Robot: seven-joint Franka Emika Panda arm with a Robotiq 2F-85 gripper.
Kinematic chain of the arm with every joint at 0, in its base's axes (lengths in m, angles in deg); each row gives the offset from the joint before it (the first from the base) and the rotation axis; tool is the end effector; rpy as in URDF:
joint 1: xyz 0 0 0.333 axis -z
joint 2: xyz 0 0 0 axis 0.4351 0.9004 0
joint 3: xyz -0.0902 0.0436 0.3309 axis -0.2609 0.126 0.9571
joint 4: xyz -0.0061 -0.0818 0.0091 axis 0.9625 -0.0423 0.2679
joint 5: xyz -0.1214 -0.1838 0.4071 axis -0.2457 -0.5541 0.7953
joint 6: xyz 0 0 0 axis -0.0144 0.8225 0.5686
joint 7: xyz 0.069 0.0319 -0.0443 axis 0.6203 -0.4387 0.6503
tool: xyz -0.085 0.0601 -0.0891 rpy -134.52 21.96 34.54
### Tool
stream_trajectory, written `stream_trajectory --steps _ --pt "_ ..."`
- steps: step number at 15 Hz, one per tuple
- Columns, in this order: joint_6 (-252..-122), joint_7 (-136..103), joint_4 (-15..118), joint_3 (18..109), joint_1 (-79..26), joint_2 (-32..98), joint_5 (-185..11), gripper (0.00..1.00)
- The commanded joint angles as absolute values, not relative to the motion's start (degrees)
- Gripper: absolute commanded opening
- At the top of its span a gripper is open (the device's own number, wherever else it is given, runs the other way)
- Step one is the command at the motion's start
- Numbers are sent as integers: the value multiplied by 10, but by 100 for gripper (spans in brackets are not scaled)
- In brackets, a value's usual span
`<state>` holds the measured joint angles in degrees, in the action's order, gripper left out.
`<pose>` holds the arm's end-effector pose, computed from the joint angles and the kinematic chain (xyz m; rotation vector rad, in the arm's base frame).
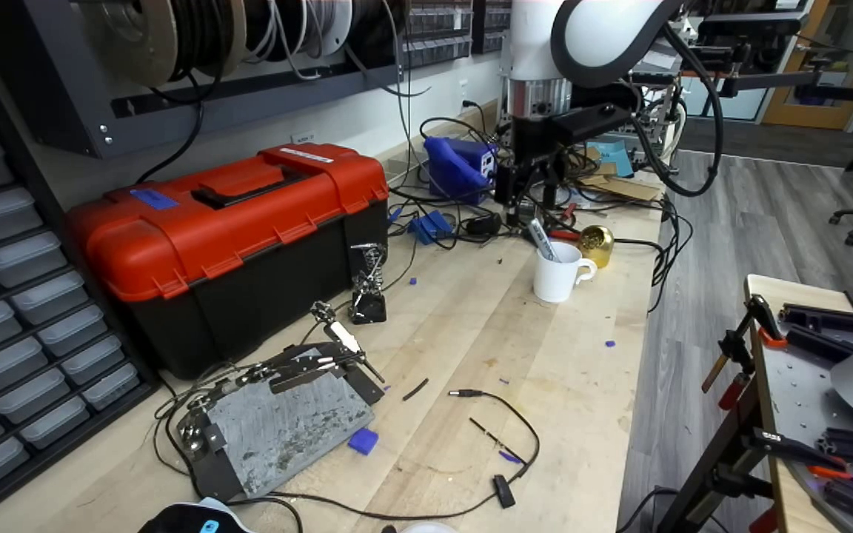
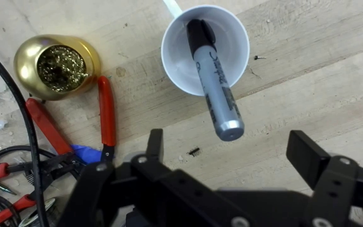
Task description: Take the black marker out of the white mug and place it on the workbench
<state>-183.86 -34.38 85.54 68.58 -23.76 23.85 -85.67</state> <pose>0.5939 -0.0123 0.2723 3.0567 -0.6027 -0.0529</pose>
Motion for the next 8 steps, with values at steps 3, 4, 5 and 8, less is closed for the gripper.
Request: stream_trajectory --steps 3,4,5,8 --pt "-1811 -320 851 678 -248 243 -850 100" --pt "-1806 -316 851 678 -249 246 -849 100" --pt "-1804 -312 850 678 -249 249 -849 100" --pt "-1798 -302 849 678 -250 257 -844 100"
